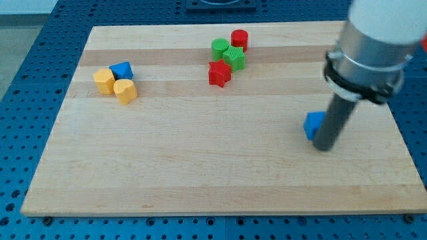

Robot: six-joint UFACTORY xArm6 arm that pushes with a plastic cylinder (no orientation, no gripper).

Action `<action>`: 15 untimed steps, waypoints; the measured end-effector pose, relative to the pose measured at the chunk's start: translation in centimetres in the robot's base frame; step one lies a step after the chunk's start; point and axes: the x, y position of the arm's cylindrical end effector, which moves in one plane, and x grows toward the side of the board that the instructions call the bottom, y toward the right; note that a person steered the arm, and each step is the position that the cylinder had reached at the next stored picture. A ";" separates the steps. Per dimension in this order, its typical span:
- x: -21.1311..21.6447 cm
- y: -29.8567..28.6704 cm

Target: Slide the blue cube closer to the yellow heart

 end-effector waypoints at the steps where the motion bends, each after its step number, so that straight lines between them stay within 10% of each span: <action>1: -1.0 -1.4; 3: 0.1 7.7; 4: -6.6 5.9; 9: -4.2 -12.8; 12: -14.0 -0.9; 15: -3.5 -3.1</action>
